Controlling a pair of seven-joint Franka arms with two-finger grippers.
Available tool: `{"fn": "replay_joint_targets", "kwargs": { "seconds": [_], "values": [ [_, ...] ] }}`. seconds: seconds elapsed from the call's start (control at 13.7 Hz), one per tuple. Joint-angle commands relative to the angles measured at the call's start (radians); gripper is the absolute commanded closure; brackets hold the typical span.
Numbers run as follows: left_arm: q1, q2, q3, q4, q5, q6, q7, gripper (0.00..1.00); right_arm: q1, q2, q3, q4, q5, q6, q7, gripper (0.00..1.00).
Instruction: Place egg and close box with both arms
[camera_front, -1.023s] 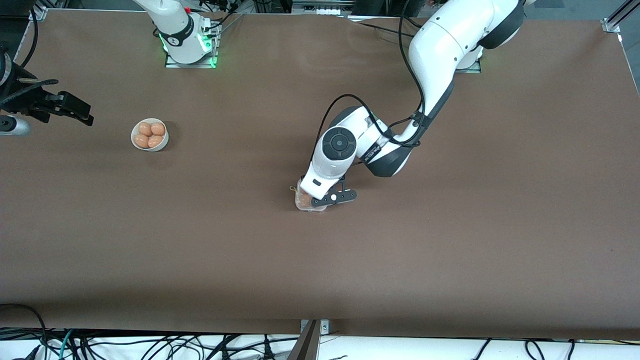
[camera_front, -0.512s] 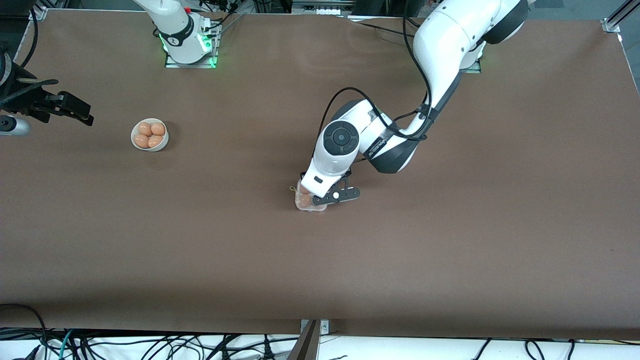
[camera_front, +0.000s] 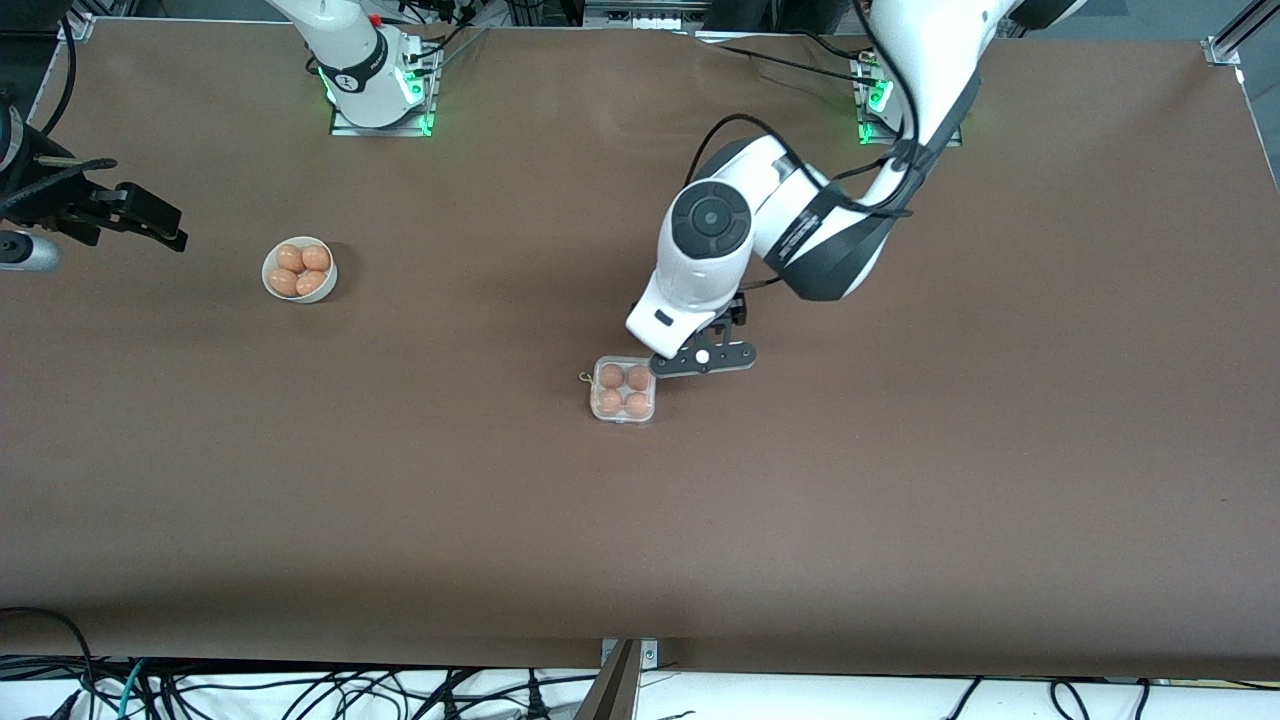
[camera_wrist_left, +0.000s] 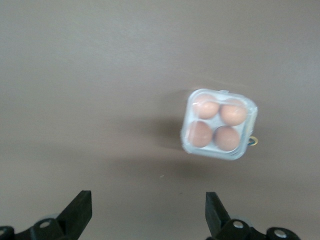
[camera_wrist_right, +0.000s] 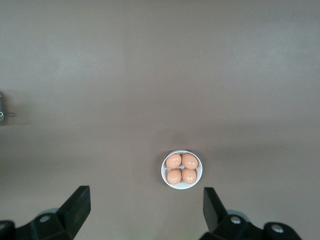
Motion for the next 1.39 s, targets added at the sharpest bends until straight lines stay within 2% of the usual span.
{"fn": "replay_joint_targets", "kwargs": {
  "seconds": [0.0, 0.37, 0.66, 0.8, 1.1, 1.32],
  "values": [
    [0.056, -0.167, 0.004, -0.182, -0.024, -0.015, 0.119, 0.0, 0.0, 0.003, -0.002, 0.014, 0.014, -0.003, -0.008, 0.0],
    [0.124, -0.285, 0.004, -0.188, -0.024, -0.199, 0.218, 0.0, 0.0, 0.003, 0.0, 0.014, 0.014, -0.004, -0.008, 0.0],
    [0.251, -0.358, 0.004, -0.195, -0.093, -0.272, 0.43, 0.0, 0.0, 0.001, 0.0, 0.014, 0.014, -0.006, -0.008, 0.0],
    [0.259, -0.405, 0.027, -0.233, -0.094, -0.273, 0.488, 0.0, 0.0, 0.001, 0.0, 0.014, 0.014, -0.006, -0.008, 0.0],
    [0.251, -0.489, 0.17, -0.299, -0.131, -0.276, 0.672, 0.0, 0.0, 0.001, 0.0, 0.014, 0.014, -0.007, -0.008, 0.0],
    [0.242, -0.54, 0.282, -0.308, -0.145, -0.313, 0.798, 0.0, 0.0, 0.001, 0.0, 0.014, 0.014, -0.007, -0.008, 0.0]
  ]
}}
